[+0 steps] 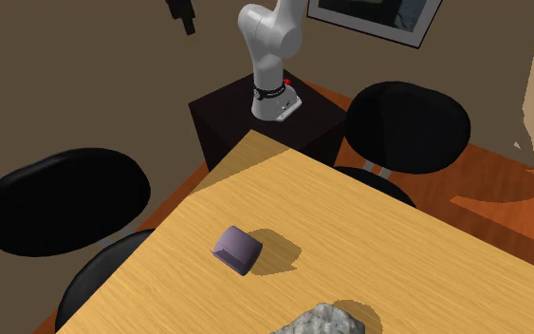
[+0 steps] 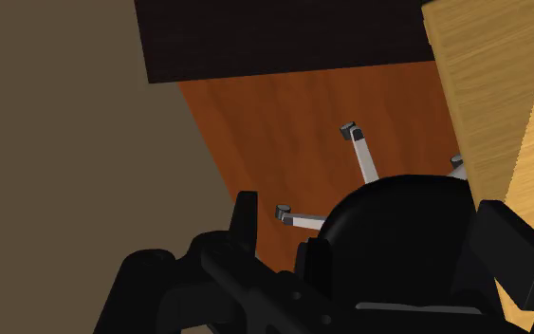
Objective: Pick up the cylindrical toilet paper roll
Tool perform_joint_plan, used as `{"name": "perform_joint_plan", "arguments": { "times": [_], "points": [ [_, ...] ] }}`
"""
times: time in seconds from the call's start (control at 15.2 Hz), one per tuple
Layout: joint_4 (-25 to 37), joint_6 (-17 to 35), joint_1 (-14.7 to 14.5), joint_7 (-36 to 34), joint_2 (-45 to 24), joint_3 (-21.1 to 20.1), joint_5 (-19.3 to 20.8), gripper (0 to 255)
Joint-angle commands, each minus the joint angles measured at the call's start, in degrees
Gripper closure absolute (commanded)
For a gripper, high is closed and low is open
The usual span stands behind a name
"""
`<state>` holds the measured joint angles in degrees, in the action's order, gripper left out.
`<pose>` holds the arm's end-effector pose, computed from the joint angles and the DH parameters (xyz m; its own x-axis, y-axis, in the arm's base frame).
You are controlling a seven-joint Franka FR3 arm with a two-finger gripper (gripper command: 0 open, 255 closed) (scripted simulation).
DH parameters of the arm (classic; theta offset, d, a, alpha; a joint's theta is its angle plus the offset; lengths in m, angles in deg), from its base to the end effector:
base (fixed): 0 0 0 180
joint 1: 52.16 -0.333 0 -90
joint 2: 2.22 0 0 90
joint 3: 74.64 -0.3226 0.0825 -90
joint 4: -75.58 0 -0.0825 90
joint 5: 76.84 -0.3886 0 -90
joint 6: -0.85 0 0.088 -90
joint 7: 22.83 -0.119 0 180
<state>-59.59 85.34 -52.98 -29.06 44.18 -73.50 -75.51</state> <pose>0.2889 -0.0063 0.5807 0.9913 -0.1091 -0.0733 -0.1081 -0.9940 0.0169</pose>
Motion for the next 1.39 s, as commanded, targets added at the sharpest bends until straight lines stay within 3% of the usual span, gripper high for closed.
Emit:
{"name": "perform_joint_plan", "arguments": {
  "times": [0.0,0.66,1.32],
  "points": [
    [0.0,0.0,0.0,0.0,0.0,0.0,0.0,0],
    [5.3,-3.0,0.5,-25.6,-15.7,-10.3,-15.9,0],
    [13.7,0.7,0.1,-48.4,-35.3,-16.5,-30.8,0]
  ]
}}
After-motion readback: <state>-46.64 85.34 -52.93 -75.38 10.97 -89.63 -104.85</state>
